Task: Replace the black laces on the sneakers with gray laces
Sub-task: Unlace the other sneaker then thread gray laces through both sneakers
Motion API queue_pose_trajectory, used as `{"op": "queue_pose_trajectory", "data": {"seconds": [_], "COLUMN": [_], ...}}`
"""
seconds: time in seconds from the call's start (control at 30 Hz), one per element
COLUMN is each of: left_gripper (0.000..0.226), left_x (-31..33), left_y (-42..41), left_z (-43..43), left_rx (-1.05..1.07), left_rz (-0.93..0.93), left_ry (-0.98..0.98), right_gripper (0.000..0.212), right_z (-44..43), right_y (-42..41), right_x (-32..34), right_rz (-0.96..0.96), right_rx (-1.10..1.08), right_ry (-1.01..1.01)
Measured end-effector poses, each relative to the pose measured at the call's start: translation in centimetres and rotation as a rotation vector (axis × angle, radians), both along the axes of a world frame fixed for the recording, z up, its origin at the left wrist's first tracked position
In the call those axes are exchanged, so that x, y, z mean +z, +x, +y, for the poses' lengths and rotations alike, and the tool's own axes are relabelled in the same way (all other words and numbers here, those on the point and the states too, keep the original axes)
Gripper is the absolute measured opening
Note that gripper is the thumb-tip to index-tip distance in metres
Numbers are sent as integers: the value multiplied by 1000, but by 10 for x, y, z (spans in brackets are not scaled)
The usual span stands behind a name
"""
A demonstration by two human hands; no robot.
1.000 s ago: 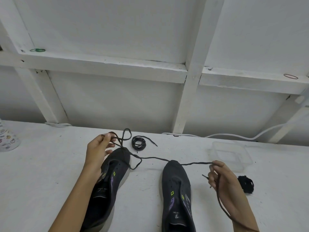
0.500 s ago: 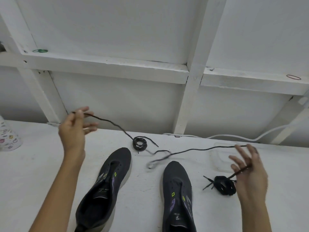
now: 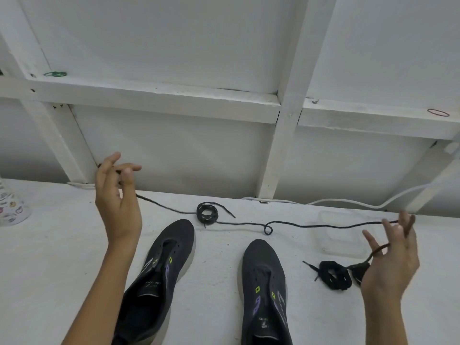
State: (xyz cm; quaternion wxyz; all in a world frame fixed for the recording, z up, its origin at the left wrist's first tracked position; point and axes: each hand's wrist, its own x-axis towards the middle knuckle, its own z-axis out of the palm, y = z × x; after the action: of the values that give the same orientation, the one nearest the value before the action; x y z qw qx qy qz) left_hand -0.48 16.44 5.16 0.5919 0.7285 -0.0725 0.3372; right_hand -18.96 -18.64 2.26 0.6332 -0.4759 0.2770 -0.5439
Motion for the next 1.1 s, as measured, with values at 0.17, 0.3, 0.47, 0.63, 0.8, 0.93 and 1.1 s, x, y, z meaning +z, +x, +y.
{"op": "queue_pose_trajectory", "data": {"seconds": [0.17,0.3,0.47,0.63,0.8,0.93,1.1], "left_gripper": [33,27,33,21,32,23,21], "left_x": [-7,-18,-23,-50,-88,-105,-104], "left_y": [14,15,2,-5,1,2,13], "left_z": [18,7,-51,-126,-156,-158,-152], "left_rx": [74,-25,-413,-639,-653,-579,-438], "left_rz": [38,125,482,622,663,574,513], "left_ry": [71,183,437,867,1070,1159,1046], "right_gripper": [39,31,31,29,19,12,2], "right_z": [-20,-12,4,19,23,25,-2], "right_y": [-9,2,40,81,101,104,101], "right_x": [-6,-15,-48,-83,-100,-98,-93], "right_rz": [64,100,486,841,1155,1263,1039], "right_rx": [-84,86,538,743,685,660,485], "right_ry": [-15,-32,-204,-495,-684,-812,-541]}}
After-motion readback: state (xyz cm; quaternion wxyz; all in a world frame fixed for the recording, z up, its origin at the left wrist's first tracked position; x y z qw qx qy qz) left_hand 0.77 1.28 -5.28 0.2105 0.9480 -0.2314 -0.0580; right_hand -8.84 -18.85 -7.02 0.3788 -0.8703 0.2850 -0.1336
